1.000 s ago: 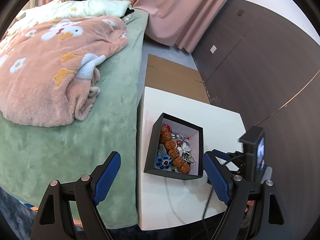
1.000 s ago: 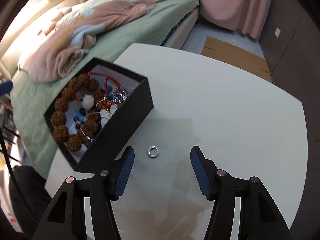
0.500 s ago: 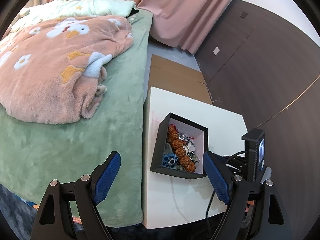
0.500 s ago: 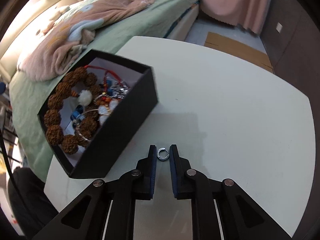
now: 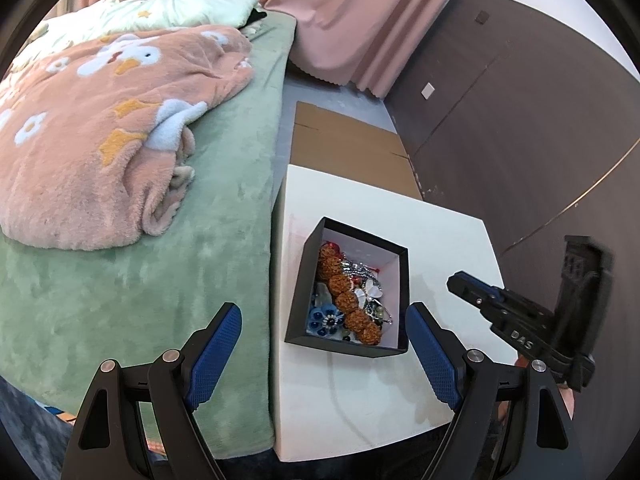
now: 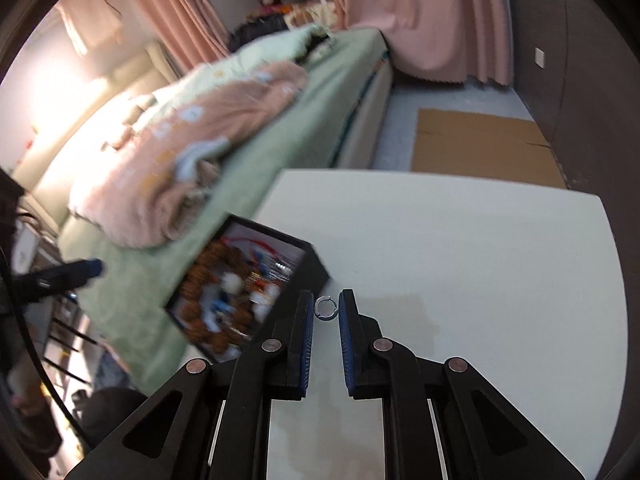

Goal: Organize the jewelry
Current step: 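Carry the small silver ring into the black box and open the right gripper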

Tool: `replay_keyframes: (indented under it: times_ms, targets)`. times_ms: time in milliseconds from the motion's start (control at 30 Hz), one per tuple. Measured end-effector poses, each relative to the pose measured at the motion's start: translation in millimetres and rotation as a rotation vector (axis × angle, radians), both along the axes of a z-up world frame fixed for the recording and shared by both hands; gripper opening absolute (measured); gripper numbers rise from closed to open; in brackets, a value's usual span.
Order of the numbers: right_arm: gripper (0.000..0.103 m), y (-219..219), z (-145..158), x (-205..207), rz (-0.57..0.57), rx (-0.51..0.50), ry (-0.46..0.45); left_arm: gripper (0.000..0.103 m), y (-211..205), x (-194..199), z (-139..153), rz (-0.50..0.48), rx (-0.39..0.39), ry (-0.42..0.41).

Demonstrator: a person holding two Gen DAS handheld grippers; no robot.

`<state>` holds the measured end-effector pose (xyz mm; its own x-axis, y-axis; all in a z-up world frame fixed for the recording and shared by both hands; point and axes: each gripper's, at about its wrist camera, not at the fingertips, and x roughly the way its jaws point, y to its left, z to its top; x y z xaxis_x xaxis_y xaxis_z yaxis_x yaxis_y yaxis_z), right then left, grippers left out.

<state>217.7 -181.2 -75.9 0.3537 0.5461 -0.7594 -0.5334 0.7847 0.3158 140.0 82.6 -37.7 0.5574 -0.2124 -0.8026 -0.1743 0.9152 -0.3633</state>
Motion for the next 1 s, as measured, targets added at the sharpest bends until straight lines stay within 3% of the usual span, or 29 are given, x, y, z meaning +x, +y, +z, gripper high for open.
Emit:
replay_keyframes:
  times_ms: [233,400,533,1000]
  targets:
    - [0.014,27,18,-17,0.071,0.062,-0.087,0.085,-8,2,0,-0.012,0.007,0.005]
    - [0.015,41,14,-18,0.087,0.049,-0.068,0.085,-8,0,2,-0.011,0.012,0.002]
    - [0.049,42,8,-17,0.065,0.006,-0.038,0.085,-6,-2,3,-0.006,0.016,-0.002]
    - [0.051,8,8,-6,-0.027,0.023,0.002,0.085,-11,2,0,-0.012,0.018,0.009]
